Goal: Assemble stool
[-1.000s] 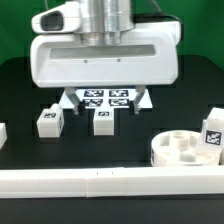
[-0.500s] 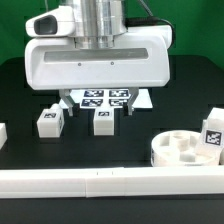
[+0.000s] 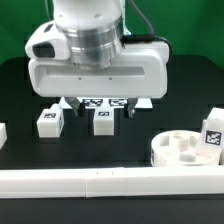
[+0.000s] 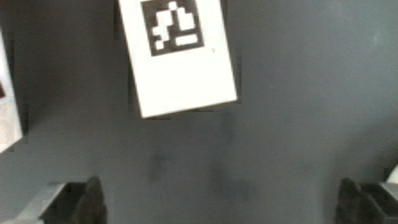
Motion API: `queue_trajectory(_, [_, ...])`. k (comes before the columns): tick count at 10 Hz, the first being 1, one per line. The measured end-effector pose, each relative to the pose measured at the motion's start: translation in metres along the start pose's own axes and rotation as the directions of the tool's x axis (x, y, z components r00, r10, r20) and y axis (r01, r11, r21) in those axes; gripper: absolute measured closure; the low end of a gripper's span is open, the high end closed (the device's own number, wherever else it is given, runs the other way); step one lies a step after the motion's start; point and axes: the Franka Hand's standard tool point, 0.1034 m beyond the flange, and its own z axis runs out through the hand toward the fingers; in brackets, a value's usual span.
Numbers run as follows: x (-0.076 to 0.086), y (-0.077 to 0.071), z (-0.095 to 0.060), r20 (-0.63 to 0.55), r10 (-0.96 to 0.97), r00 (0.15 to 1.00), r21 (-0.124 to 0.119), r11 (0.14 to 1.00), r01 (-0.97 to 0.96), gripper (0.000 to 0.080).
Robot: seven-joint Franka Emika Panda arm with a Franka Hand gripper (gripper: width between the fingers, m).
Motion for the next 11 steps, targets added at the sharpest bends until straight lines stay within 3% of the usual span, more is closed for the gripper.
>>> queue_trajectory(1, [-0.007, 0.000, 0.000, 0.121, 0.002, 0.993, 0.007, 1.000, -0.003, 0.0150])
queue_trajectory(2, [-0.001, 0.001, 0.000, 0.156, 0.002, 0.988, 0.008, 1.000, -0.003, 0.0150])
queue_trajectory(3, [-0.007, 0.002, 0.002, 0.231, -0.009, 0.973, 0.002, 1.000, 0.009, 0.0150])
queue_trajectory(4, [-0.002, 0.008, 0.005, 0.256, -0.050, 0.965, -0.040, 0.997, 0.062, 0.0150])
queue_trajectory(8, [-0.016, 0.011, 0.013, 0.494, -0.050, 0.868, -0.033, 0.997, 0.076, 0.0150])
queue_trajectory(11, [-0.023, 0.016, 0.024, 0.658, -0.031, 0.752, -0.042, 0.996, 0.077, 0.0150])
